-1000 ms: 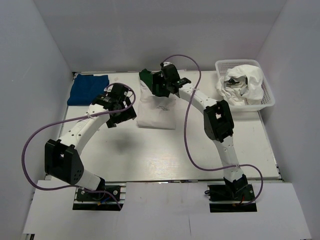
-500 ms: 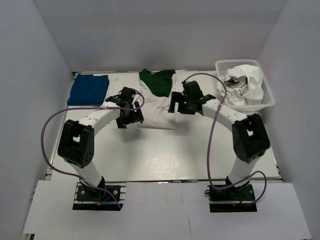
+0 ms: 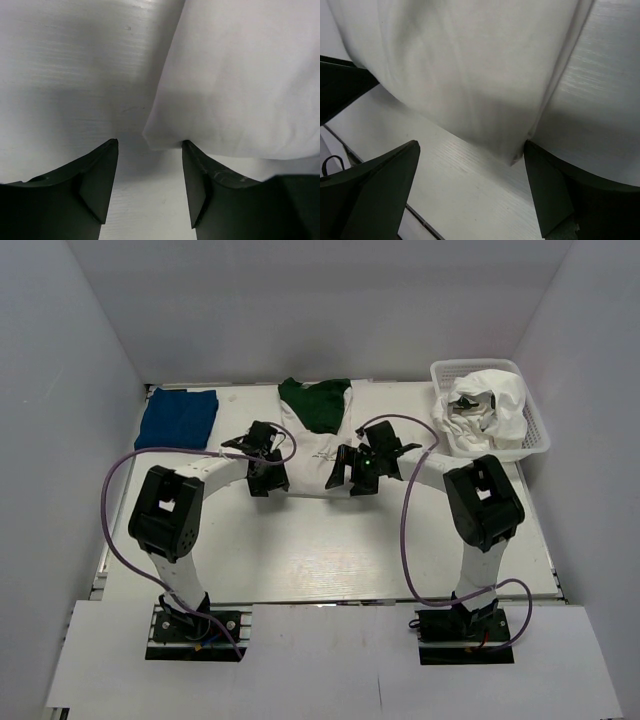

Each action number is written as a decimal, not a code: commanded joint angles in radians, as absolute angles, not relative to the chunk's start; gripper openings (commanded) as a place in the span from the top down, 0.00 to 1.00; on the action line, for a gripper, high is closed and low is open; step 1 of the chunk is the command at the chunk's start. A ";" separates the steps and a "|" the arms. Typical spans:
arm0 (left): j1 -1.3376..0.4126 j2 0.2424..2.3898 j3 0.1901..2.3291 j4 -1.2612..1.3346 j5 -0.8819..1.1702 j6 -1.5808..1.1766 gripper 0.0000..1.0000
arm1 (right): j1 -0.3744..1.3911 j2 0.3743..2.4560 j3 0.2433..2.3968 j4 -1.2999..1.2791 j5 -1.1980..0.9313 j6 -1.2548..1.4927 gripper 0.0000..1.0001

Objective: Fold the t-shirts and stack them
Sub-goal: Grab one side of the 2/3 rectangular tshirt with both arms, then fold the long partially folded tshirt into a neat square

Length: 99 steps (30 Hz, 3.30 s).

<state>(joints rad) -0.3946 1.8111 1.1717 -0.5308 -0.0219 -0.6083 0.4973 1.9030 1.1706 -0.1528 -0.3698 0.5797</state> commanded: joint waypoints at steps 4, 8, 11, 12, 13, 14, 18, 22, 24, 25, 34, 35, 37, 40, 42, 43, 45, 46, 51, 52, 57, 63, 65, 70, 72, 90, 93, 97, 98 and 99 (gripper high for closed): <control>-0.396 1.813 1.140 -0.442 0.038 -0.581 0.44 | 0.494 1.954 1.189 -0.133 -0.416 0.588 0.20; -0.396 1.822 1.128 -0.454 0.038 -0.581 0.68 | 0.492 1.925 1.172 -0.184 -0.402 0.580 0.47; -0.396 1.822 1.118 -0.445 0.052 -0.581 1.00 | 0.491 1.905 1.161 -0.192 -0.371 0.572 0.78; -0.396 1.822 1.118 -0.445 0.052 -0.581 1.00 | 0.489 1.904 1.170 -0.216 -0.371 0.563 0.97; -0.396 1.813 1.118 -0.445 0.052 -0.581 1.00 | 0.492 1.902 1.178 -0.224 -0.368 0.554 1.00; -0.396 1.801 1.108 -0.454 0.052 -0.581 1.00 | 0.489 1.898 1.189 -0.238 -0.367 0.548 1.00; -0.417 1.665 1.059 -0.534 0.008 -0.581 1.00 | 0.494 1.807 1.168 -0.340 -0.370 0.503 1.00; -0.417 1.476 0.994 -0.619 0.085 -0.591 1.00 | 0.500 1.670 1.112 -0.486 -0.408 0.459 1.00; -0.426 1.407 0.968 -0.669 0.153 -0.591 1.00 | 0.506 1.611 1.100 -0.588 -0.445 0.440 1.00; -0.426 1.335 0.959 -0.678 0.217 -0.591 1.00 | 0.505 1.568 1.098 -0.606 -0.481 0.434 1.00; -0.436 1.150 1.141 -0.874 0.221 -0.644 1.00 | 0.505 1.459 1.225 -0.785 -0.629 0.437 1.00; -0.436 1.150 1.153 -0.874 0.207 -0.644 1.00 | 0.500 1.471 1.261 -0.796 -0.629 0.434 1.00; -0.436 1.170 1.186 -0.874 0.170 -0.644 1.00 | 0.495 1.485 1.302 -0.816 -0.637 0.436 1.00; -0.436 1.195 1.221 -0.853 0.086 -0.656 1.00 | 0.451 1.519 1.316 -0.786 -0.698 0.437 1.00; -0.416 1.221 1.233 -0.836 0.033 -0.684 1.00 | 0.431 1.548 1.339 -0.766 -0.751 0.439 1.00; -0.416 1.230 1.242 -0.803 0.003 -0.684 1.00 | 0.414 1.557 1.348 -0.753 -0.752 0.443 1.00; -0.416 1.282 1.284 -0.792 -0.061 -0.702 1.00 | 0.393 1.598 1.403 -0.730 -0.750 0.437 1.00; -0.416 1.307 1.304 -0.779 -0.061 -0.703 1.00 | 0.391 1.633 1.420 -0.732 -0.753 0.431 1.00; -0.416 1.442 1.433 -0.770 -0.141 -0.703 1.00 | 0.342 1.709 1.561 -0.703 -0.769 0.439 1.00; -0.407 1.480 1.452 -0.770 -0.159 -0.693 1.00 | 0.333 1.729 1.569 -0.695 -0.778 0.443 1.00; -0.407 1.621 1.614 -0.811 -0.215 -0.644 1.00 | 0.307 1.827 1.646 -0.687 -0.802 0.459 1.00; -0.387 1.807 1.732 -0.834 -0.224 -0.626 1.00 | 0.287 1.959 1.735 -0.645 -0.750 0.469 1.00; -0.367 1.845 1.764 -0.834 -0.224 -0.626 1.00 | 0.281 2.003 1.788 -0.641 -0.746 0.483 1.00; -0.356 1.948 1.827 -0.810 -0.198 -0.597 1.00 | 0.267 2.066 1.813 -0.618 -0.707 0.517 1.00; -0.345 1.998 1.864 -0.801 -0.186 -0.577 1.00 | 0.258 2.086 1.819 -0.601 -0.692 0.528 1.00; -0.316 2.255 2.232 -0.831 -0.114 -0.505 0.20 | 0.230 2.272 2.060 -0.488 -0.627 0.574 0.09; -0.316 2.185 2.172 -0.816 -0.092 -0.494 0.00 | 0.229 2.228 2.049 -0.494 -0.612 0.557 0.09; -0.328 2.088 2.057 -0.782 -0.023 -0.494 0.00 | 0.247 2.145 1.918 -0.450 -0.633 0.549 0.09; -0.337 2.070 2.034 -0.782 -0.005 -0.494 0.00 | 0.258 2.100 1.895 -0.439 -0.656 0.555 0.09; -0.347 2.028 1.978 -0.766 0.017 -0.494 0.00 | 0.268 2.088 1.850 -0.411 -0.660 0.557 0.09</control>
<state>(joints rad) -0.3145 2.1880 2.0491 -0.7918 -0.0593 -0.5068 0.2386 2.1960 1.9213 -0.4797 -0.6247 0.5671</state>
